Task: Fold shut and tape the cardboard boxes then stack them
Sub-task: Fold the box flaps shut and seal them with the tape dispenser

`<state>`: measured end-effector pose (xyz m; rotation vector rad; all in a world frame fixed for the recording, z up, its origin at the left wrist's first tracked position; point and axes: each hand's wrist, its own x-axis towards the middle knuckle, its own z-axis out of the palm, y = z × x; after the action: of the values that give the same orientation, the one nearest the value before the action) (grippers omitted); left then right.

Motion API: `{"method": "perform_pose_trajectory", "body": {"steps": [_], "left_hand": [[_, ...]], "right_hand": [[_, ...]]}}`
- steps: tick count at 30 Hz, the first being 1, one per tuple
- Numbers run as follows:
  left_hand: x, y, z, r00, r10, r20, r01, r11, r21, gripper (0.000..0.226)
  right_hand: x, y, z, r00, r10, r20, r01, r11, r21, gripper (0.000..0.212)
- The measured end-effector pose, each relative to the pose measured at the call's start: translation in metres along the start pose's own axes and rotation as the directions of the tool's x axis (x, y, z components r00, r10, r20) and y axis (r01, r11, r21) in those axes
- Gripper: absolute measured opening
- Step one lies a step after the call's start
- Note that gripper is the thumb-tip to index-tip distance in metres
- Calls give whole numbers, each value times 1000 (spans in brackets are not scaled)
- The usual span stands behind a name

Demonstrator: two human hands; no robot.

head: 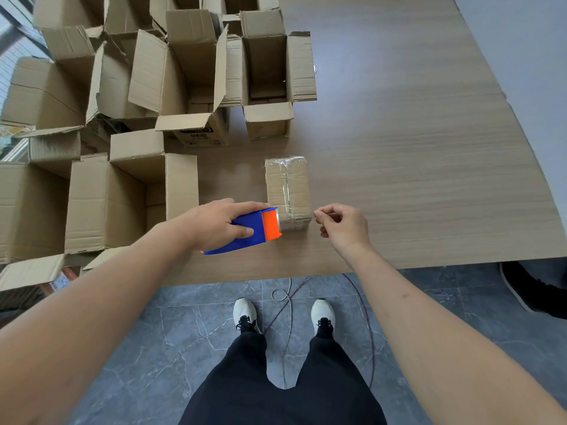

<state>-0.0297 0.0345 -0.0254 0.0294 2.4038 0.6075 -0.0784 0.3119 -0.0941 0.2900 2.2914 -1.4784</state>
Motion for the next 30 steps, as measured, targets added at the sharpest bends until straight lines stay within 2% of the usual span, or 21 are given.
{"method": "perform_pose_trajectory", "body": {"steps": [1,4,5,6,8,9,11,13,17,25,30], "left_hand": [[1,1,-1,1000,-5,5,5,1000,-3,58],[2,2,-3,1000,-14,13,14,1000,-13,58],[2,3,-4,1000,-13,14,13,1000,-16,59],[2,3,-4,1000,-11,16,12,1000,-19,59],[4,5,-4,1000,-9,20,10,1000,-28,59],[5,6,-3,1000,-8,19,9,999,-33,59],[8,9,-1,1000,-7,7,7,999,-36,59],[10,11,1,1000,-9,-2,9,999,-50,59],[12,14,9,1000,13,-8,-14,989,-146,61],[-19,-4,35,995,1,-98,-38,926,-375,62],[-21,5,38,993,-48,-106,7,934,-357,59]], "right_hand": [[2,1,3,1000,0,18,0,1000,-18,3],[6,5,7,995,45,84,-26,976,-216,50],[6,6,8,996,29,80,-5,960,-281,57],[4,6,9,998,-21,57,39,944,-327,59],[-1,5,11,971,-237,17,227,905,-359,56],[-4,1,12,928,-368,63,363,850,-382,56],[-6,-2,16,792,-542,282,608,659,-442,56],[-4,0,17,704,-543,458,709,502,-495,58],[5,8,16,725,-515,458,681,439,-585,91],[18,21,17,689,-578,437,705,393,-591,88],[22,18,11,653,-601,460,739,374,-561,84]]}}
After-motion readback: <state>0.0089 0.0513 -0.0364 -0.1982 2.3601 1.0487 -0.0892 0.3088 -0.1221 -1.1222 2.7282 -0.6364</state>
